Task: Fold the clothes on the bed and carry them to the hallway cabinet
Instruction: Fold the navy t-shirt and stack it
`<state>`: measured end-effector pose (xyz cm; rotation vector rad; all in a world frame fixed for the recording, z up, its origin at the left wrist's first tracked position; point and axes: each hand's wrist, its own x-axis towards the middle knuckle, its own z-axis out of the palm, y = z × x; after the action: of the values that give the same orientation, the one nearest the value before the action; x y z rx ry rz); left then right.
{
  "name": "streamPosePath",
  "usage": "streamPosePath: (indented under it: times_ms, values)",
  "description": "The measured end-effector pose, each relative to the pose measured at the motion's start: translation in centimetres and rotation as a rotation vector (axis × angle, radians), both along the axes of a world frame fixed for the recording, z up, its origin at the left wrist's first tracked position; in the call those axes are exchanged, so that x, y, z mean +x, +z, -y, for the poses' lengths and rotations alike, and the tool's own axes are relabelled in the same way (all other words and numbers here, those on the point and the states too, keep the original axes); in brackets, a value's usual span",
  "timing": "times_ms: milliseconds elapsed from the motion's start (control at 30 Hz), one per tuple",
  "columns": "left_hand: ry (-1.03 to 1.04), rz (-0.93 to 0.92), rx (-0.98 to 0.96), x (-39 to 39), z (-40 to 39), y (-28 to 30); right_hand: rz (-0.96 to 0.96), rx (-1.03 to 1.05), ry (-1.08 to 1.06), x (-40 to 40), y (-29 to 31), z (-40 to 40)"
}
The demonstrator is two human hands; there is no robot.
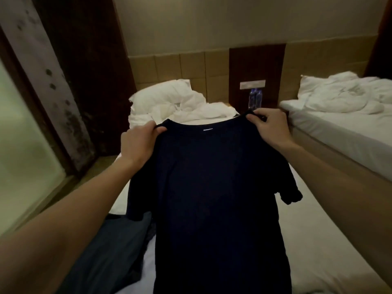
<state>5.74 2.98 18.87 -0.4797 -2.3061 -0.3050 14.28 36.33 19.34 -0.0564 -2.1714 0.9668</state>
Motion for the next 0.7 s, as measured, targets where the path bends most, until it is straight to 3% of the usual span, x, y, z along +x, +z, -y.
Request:
streamPosePath:
  times_ms: [100, 233, 367, 533, 633, 700]
  values:
    - [0.004, 0.177, 0.058, -6.0, -2.1, -5.4, 0.101, 0.004, -0.012, -6.6, -4.9, -1.4]
    - [-0.077, 0.529, 0.279, -14.2, -4.8, -14.0, 0.294, 0.046, -0.035, -14.6, -12.5, -2.7]
    - [-0.099, 0.771, 0.315, -19.6, -6.7, -22.4, 0.511, 0.114, -0.025, -20.6, -20.8, -4.1]
    - [-0.091, 0.761, 0.301, -20.2, -7.0, -29.6, 0.688, 0.103, -0.066, -23.0, -29.5, -5.3]
    - [-0.175, 0.655, 0.135, -18.9, -6.1, -31.1, 0.782, 0.081, -0.051, -22.5, -31.7, -5.2]
    - [-0.186, 0.542, 0.144, -17.8, -5.5, -30.8, 0.837, 0.096, -0.095, -21.3, -32.1, -5.7]
